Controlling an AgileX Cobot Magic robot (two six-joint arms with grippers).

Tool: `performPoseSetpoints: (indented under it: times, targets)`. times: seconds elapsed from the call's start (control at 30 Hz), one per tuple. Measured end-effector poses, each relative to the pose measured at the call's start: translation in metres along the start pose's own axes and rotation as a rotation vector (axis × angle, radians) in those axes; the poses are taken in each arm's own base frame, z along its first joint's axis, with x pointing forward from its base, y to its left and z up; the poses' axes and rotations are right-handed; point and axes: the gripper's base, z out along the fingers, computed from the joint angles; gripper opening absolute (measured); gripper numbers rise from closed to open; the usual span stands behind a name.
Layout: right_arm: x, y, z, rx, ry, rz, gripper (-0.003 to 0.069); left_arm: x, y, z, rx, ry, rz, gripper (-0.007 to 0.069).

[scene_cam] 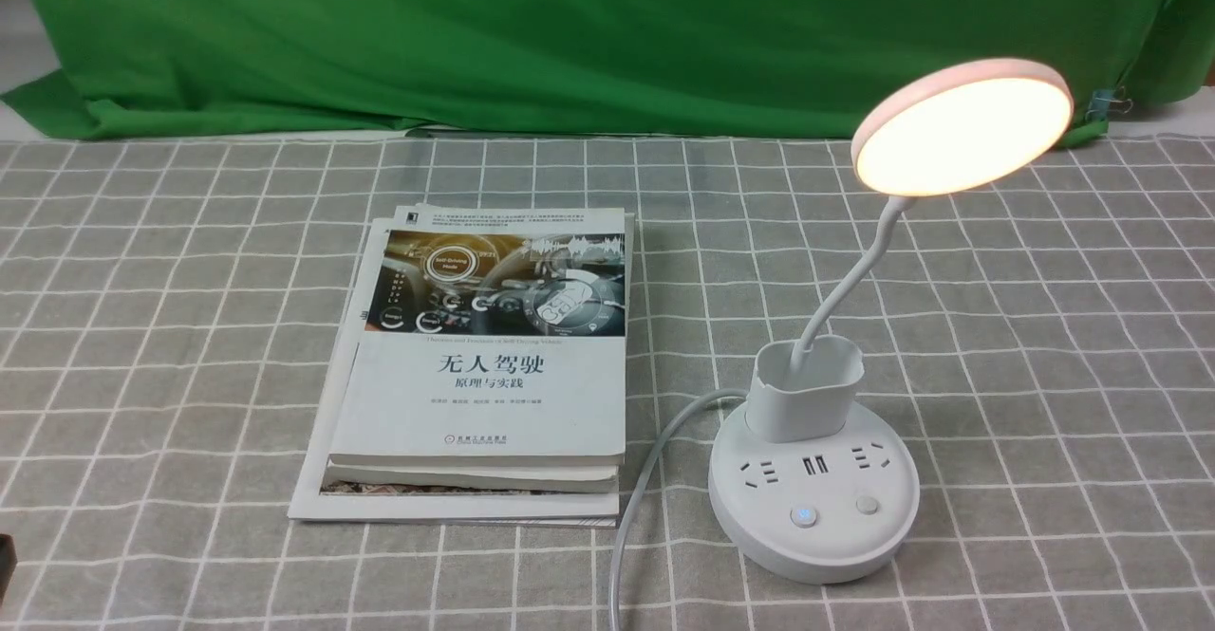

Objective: Turn off the desk lamp on the grey coffee tablecloth by hand.
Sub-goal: 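Press the power button on the lamp base to turn the lamp off with the right gripper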

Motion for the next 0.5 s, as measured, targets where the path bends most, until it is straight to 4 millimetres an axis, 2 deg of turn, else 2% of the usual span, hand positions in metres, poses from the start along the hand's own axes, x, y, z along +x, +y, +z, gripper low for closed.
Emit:
performPoseSetpoints:
  times: [0.17, 0.33, 0.5]
  targets:
    - [-0.011, 0.001, -0.001, -0.01, -0.122, 0.041, 0.0041, 0.0, 0.0, 0.0, 0.0, 0.0, 0.0, 0.0001]
    - [-0.03, 0.002, -0.005, -0.059, -0.333, 0.23, 0.0041, 0.0, 0.0, 0.0, 0.0, 0.0, 0.0, 0.0001]
    - [-0.038, 0.002, -0.008, -0.081, -0.427, 0.247, 0.0042, 0.0, 0.0, 0.0, 0.0, 0.0, 0.0, 0.0001]
